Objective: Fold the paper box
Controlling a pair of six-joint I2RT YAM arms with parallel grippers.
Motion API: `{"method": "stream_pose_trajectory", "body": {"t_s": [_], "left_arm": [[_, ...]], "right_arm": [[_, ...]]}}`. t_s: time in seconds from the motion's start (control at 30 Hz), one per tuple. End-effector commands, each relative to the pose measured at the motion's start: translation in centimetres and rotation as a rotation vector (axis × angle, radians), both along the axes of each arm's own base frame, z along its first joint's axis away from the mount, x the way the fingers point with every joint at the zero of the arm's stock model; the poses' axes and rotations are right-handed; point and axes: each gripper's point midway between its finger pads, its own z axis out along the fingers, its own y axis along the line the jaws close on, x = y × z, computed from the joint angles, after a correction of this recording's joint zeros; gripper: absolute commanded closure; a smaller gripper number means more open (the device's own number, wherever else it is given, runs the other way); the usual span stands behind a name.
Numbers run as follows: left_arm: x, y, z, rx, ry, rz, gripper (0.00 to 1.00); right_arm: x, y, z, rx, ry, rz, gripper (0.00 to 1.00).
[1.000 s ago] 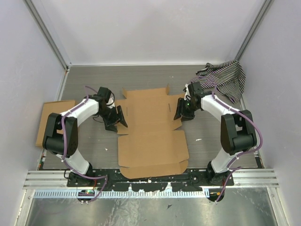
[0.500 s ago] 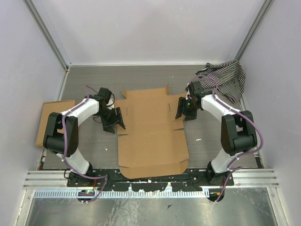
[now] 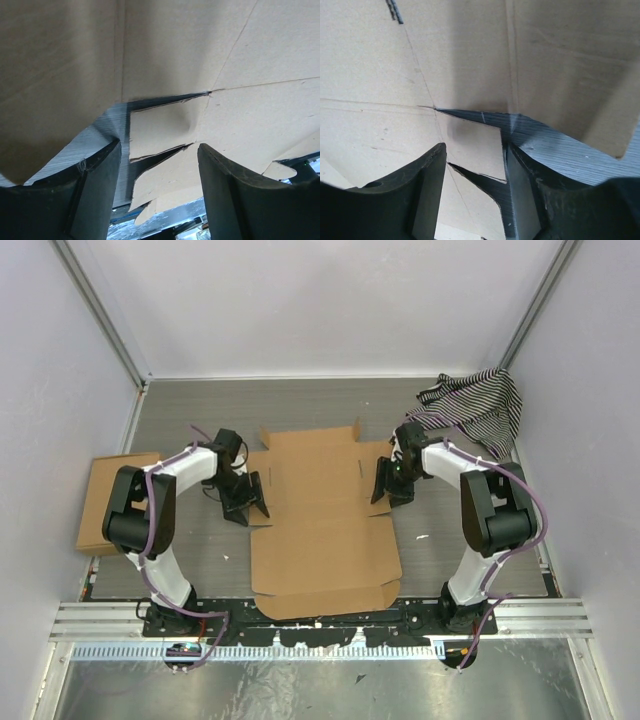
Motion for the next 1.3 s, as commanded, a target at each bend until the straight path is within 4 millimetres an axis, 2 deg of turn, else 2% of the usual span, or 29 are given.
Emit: {"method": "stream_pose_trajectory", "body": {"t_s": [0.0, 0.23, 0.33, 0.43, 0.67, 0.87, 1.07, 1.27], "left_arm": [[1.4, -1.3, 0.2, -0.045, -0.035, -0.025, 0.32], [1.8, -1.6, 2.7, -0.053, -0.062, -0.041, 0.33], [2.6, -2.1, 4.1, -0.064, -0.1, -0.045, 0.33], [2.7, -2.5, 5.0, -0.073, -0.101, -0.048, 0.33], [4.4, -4.9, 4.9, -0.099, -0.111, -0.068, 0.34], [5.1, -7.0, 3.7, -0.113, -0.096, -0.094, 0.34], [4.8, -9.1, 3.1, -0.13, -0.082, -0.116, 0.34], [4.2, -9.7, 0.4, -0.099, -0.022, -0.12, 0.35]], "right_arm": [[0.2, 2.0, 1.0, 0.097, -0.018, 0.062, 0.45], [1.2, 4.1, 4.5, 0.13, -0.069, 0.135, 0.51], [2.0, 4.6, 6.2, 0.129, -0.103, 0.148, 0.52], [2.3, 5.2, 6.8, 0.139, -0.11, 0.163, 0.52], [2.3, 6.7, 5.1, 0.138, -0.065, 0.204, 0.52], [1.4, 7.9, 3.2, 0.129, -0.015, 0.243, 0.52], [0.9, 8.6, 3.0, 0.117, -0.012, 0.261, 0.52], [0.6, 8.1, 1.7, 0.083, 0.017, 0.243, 0.52]]}}
